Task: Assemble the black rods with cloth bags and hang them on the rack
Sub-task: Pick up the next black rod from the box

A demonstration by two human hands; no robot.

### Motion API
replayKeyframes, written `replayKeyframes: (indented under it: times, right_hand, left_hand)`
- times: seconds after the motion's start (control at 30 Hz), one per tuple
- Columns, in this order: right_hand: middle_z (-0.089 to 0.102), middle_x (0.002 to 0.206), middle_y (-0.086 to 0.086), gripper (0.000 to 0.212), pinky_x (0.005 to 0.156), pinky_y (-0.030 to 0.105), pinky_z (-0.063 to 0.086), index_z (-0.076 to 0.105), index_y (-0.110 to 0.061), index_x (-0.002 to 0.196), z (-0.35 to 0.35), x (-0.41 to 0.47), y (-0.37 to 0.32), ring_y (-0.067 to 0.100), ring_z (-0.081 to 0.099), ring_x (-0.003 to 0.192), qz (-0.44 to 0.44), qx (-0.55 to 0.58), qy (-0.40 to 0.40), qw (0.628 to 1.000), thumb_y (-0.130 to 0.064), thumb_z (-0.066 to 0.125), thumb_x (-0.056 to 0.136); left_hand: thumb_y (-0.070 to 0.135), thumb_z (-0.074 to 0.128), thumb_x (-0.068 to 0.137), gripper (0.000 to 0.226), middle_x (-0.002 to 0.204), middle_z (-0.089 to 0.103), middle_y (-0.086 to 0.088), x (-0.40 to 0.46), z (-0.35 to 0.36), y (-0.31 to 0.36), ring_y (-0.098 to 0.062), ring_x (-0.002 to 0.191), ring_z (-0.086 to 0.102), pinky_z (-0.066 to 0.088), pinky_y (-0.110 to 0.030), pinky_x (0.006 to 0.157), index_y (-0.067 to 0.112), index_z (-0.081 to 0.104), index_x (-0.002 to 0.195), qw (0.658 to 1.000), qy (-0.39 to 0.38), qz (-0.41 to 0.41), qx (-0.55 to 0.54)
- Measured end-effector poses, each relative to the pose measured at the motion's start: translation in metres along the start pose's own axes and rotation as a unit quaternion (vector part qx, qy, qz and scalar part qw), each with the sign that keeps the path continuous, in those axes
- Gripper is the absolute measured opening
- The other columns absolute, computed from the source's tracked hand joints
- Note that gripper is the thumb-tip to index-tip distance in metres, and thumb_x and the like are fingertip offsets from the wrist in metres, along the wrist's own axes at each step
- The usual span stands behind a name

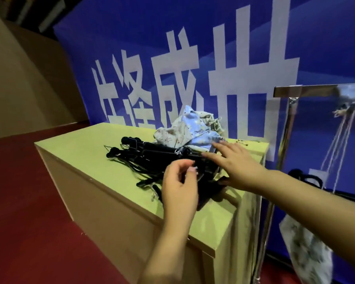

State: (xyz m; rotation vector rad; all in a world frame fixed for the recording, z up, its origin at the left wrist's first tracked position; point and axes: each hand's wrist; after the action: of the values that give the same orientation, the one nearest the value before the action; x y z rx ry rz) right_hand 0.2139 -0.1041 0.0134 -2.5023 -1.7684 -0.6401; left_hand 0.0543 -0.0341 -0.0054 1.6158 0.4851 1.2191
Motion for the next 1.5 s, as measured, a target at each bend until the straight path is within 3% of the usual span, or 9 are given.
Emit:
replayKeyframes:
  times: [0.1, 0.27, 0.47, 0.6, 0.73, 0.83, 1.0, 1.33, 1.5]
  right_hand:
    - [0.031, 0.15, 0.005, 0.076, 0.113, 0.04, 0.019, 0.02, -0.038, 0.145, 0.015, 0.024, -0.001, 0.026, 0.023, 0.139, -0.009, 0.054, -0.048, 0.997, -0.057, 0.056, 0.081]
    - [0.058, 0.122, 0.0, 0.055, 0.088, 0.028, 0.041, 0.048, -0.03, 0.132, 0.005, 0.032, -0.002, 0.019, 0.053, 0.112, 0.033, 0.266, -0.026, 0.963, -0.05, 0.061, 0.082]
    - [0.067, 0.092, 0.001, 0.025, 0.081, 0.036, 0.055, 0.063, -0.019, 0.102, 0.013, 0.04, -0.006, 0.02, 0.066, 0.087, 0.17, 0.528, 0.064, 0.83, -0.036, 0.064, 0.084]
    - [0.066, 0.101, 0.018, 0.019, 0.077, 0.05, 0.057, 0.055, -0.013, 0.103, 0.009, 0.047, -0.01, 0.032, 0.068, 0.08, 0.274, 0.636, 0.133, 0.709, -0.025, 0.059, 0.09]
    - [0.063, 0.09, 0.014, 0.007, 0.054, 0.034, 0.057, 0.05, -0.013, 0.094, -0.002, 0.048, -0.012, 0.022, 0.065, 0.047, 0.342, 0.731, 0.139, 0.575, -0.019, 0.053, 0.093]
    - [0.061, 0.088, 0.013, 0.008, 0.056, 0.034, 0.055, 0.047, -0.015, 0.085, -0.01, 0.048, -0.013, 0.02, 0.065, 0.046, 0.353, 0.771, 0.151, 0.507, -0.016, 0.05, 0.093]
    - [0.06, 0.086, 0.013, 0.008, 0.069, 0.044, 0.053, 0.045, -0.015, 0.086, -0.027, 0.045, -0.008, 0.027, 0.065, 0.064, 0.335, 0.793, 0.186, 0.474, -0.016, 0.048, 0.093]
    - [0.058, 0.077, 0.024, 0.02, 0.04, 0.019, 0.044, 0.044, -0.005, 0.111, -0.027, -0.014, 0.033, 0.006, 0.042, 0.032, 0.304, 0.858, 0.254, 0.328, -0.013, 0.045, 0.092]
    - [0.059, 0.057, 0.016, 0.016, 0.034, 0.013, 0.033, 0.047, -0.007, 0.086, -0.031, -0.076, 0.052, 0.006, 0.036, 0.035, 0.297, 0.86, 0.305, 0.282, -0.019, 0.041, 0.095]
  left_hand:
    - [0.015, 0.056, 0.088, 0.019, 0.11, 0.059, 0.002, 0.009, -0.03, -0.022, -0.018, 0.089, 0.056, 0.044, -0.023, 0.076, 0.034, 0.058, 0.092, 0.995, 0.036, -0.021, 0.094]
    - [0.034, 0.049, 0.094, 0.038, 0.145, 0.033, 0.0, 0.024, -0.052, -0.056, -0.021, 0.134, 0.032, 0.03, -0.041, 0.111, 0.03, 0.047, 0.131, 0.974, -0.029, -0.098, 0.201]
    - [0.068, 0.038, 0.076, 0.067, 0.153, 0.017, 0.006, 0.02, -0.04, -0.081, -0.021, 0.14, 0.023, 0.028, -0.047, 0.112, 0.038, 0.043, 0.135, 0.966, -0.067, -0.076, 0.237]
    - [0.06, 0.041, 0.082, 0.059, 0.153, 0.014, 0.011, 0.025, -0.042, -0.088, -0.023, 0.139, 0.026, 0.027, -0.049, 0.112, 0.04, 0.04, 0.137, 0.965, -0.086, -0.083, 0.234]
    - [0.052, 0.044, 0.09, 0.051, 0.155, 0.008, 0.008, 0.029, -0.043, -0.088, -0.025, 0.139, 0.027, 0.023, -0.049, 0.113, 0.04, 0.035, 0.14, 0.959, -0.106, -0.089, 0.248]
    - [0.05, 0.045, 0.092, 0.05, 0.155, 0.008, 0.01, 0.031, -0.042, -0.087, -0.026, 0.135, 0.033, 0.023, -0.05, 0.113, 0.041, 0.033, 0.14, 0.955, -0.108, -0.094, 0.259]
    - [0.044, 0.051, 0.091, 0.042, 0.152, 0.011, 0.012, 0.033, -0.04, -0.087, -0.024, 0.139, 0.025, 0.024, -0.05, 0.113, 0.037, 0.044, 0.132, 0.96, -0.103, -0.097, 0.242]
    - [0.03, 0.057, 0.091, 0.035, 0.149, 0.022, 0.002, 0.036, -0.041, -0.071, -0.022, 0.124, 0.042, 0.037, -0.034, 0.103, 0.024, 0.053, 0.126, 0.957, -0.112, -0.089, 0.254]
    - [0.013, 0.059, 0.089, 0.036, 0.147, 0.028, -0.008, 0.044, -0.036, -0.074, -0.023, 0.108, 0.046, 0.033, -0.031, 0.094, 0.013, 0.056, 0.125, 0.949, -0.126, -0.076, 0.278]
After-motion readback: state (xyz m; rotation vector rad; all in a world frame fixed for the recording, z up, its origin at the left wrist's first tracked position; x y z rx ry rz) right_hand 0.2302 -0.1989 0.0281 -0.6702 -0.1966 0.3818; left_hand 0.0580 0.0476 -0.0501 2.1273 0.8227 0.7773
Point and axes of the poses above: each hand's wrist, its own x-axis towards the middle knuckle, its own z-axis out of the palm, y = z × x
